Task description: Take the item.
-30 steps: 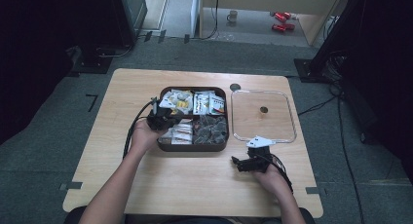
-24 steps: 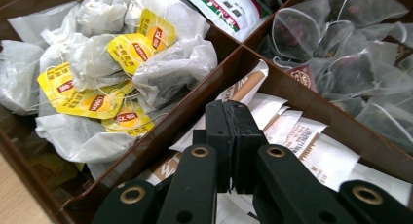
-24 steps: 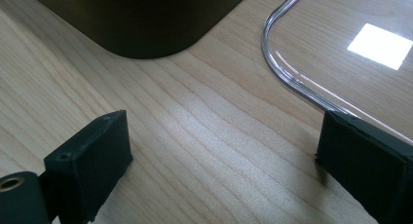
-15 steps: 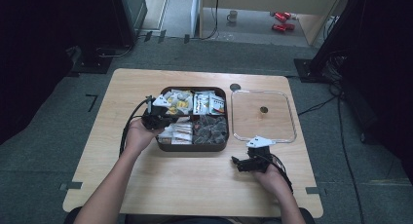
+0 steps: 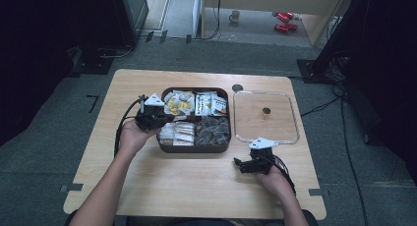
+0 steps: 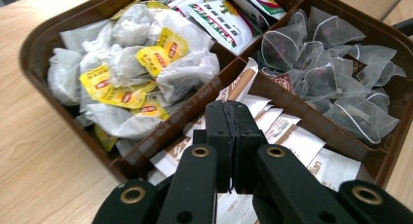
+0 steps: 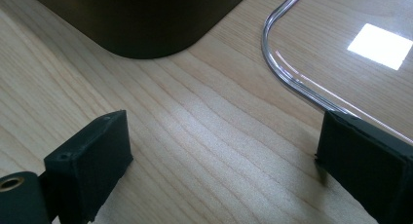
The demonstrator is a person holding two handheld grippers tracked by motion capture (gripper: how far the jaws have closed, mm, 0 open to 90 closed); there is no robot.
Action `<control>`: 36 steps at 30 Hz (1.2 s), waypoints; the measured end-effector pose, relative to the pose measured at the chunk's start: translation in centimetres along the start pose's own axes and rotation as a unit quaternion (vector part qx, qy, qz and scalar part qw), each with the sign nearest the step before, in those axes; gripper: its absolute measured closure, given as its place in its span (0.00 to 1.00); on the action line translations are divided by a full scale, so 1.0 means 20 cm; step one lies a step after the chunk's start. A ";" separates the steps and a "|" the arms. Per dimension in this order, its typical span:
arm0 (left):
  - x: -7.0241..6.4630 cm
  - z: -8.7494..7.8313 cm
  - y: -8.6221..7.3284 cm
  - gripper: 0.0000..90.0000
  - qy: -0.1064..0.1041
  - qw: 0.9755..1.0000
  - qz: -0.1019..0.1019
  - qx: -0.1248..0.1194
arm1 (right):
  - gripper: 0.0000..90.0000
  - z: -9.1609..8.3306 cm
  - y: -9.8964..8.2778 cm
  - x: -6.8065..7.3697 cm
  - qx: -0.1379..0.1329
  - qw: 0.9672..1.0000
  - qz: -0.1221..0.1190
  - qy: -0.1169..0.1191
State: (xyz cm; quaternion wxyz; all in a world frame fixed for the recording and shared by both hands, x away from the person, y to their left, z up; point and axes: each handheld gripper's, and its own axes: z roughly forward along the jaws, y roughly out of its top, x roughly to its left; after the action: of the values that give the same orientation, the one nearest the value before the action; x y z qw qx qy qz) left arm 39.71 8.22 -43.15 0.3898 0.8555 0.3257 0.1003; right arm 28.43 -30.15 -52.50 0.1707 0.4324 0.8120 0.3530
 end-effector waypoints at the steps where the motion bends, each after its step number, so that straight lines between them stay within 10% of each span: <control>1: 0.01 -0.01 0.00 1.00 0.000 1.000 -0.003 -0.001 | 0.06 0.00 0.00 0.00 0.000 1.000 0.000 0.000; 36: 0.20 -0.26 -0.12 1.00 0.043 0.997 -0.057 -0.016 | 0.06 0.00 0.00 0.00 0.000 1.000 0.000 0.000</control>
State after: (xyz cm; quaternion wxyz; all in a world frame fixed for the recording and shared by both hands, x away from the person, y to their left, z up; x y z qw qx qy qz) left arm 39.35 15.11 -41.71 0.3940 0.8240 0.3891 0.1196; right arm 28.43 -30.14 -52.50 0.1703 0.4326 0.8118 0.3532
